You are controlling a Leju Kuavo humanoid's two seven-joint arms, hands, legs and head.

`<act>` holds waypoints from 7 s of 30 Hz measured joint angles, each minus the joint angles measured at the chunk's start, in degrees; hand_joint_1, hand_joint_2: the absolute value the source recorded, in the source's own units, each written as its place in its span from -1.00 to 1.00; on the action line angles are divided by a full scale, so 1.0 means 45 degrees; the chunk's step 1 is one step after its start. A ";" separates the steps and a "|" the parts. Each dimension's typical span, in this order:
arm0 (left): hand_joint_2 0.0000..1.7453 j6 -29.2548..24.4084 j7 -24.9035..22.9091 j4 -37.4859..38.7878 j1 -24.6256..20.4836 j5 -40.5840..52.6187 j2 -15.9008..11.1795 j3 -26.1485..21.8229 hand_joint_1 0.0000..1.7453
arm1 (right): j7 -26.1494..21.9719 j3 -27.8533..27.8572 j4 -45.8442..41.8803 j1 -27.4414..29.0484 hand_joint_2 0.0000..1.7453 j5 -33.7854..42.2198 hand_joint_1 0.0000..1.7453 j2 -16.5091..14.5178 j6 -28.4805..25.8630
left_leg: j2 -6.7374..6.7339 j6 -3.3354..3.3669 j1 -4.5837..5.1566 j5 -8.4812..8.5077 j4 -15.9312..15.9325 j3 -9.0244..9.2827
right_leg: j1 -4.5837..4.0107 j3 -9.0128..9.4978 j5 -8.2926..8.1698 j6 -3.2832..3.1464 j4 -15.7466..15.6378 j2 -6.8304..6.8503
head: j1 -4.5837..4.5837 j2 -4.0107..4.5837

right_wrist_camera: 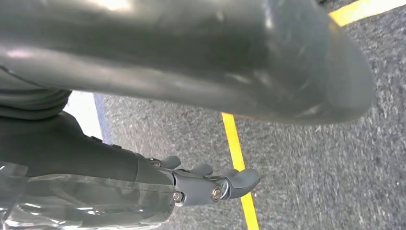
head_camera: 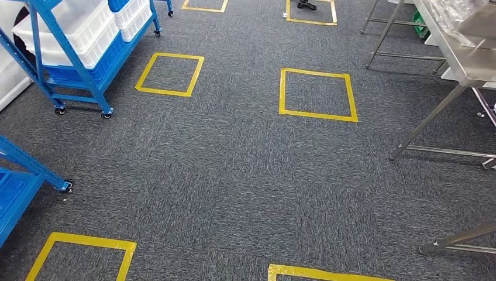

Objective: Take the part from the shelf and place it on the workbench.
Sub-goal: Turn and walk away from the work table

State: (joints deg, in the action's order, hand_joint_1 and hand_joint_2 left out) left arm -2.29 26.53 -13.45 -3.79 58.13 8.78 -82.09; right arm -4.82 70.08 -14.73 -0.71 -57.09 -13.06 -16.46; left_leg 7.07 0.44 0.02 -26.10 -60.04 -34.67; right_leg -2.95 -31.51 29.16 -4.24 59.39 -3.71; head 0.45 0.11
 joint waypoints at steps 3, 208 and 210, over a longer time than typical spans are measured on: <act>-1.00 -0.0021 -0.0013 -0.0012 0.0071 0.0005 -0.0035 0.0004 -1.00 | -0.0004 0.0044 -0.0004 -0.0024 -1.00 0.0021 -1.00 -0.0049 0.0001 | -0.0398 -0.0082 0.0076 -0.0219 -0.0271 -0.0115 | 0.0178 0.0219 -0.0243 0.0101 -0.0462 0.0451 | 0.0010 0.0001; -1.00 0.0233 -0.0044 -0.0086 0.0127 0.1074 -0.0281 0.0622 -1.00 | -0.0415 -0.0429 0.0325 -0.0078 -1.00 -0.4019 -1.00 0.0708 0.0877 | -0.1322 0.0351 0.0017 -0.0776 0.0828 0.1792 | 0.0924 -0.1668 0.2040 0.1326 0.3519 0.0711 | 0.0113 0.0000; -1.00 0.0233 -0.0046 -0.0086 0.0149 0.1078 -0.0275 0.0620 -1.00 | -0.0415 -0.0383 0.0325 -0.0031 -1.00 -0.3954 -1.00 0.0707 0.0915 | -0.1385 0.0343 0.0033 -0.1226 0.0876 0.2391 | 0.0838 -0.2037 0.1959 0.1216 0.2674 0.0801 | 0.0098 0.0001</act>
State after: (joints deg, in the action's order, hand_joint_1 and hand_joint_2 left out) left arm -1.25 26.33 -13.84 -3.12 62.98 7.55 -79.30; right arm -6.69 68.36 -13.27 -0.85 -74.88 -9.88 -12.34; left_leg 0.84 1.99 0.17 -31.62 -56.10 -23.91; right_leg 0.82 -40.67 37.97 1.23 71.42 -0.10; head 0.89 0.11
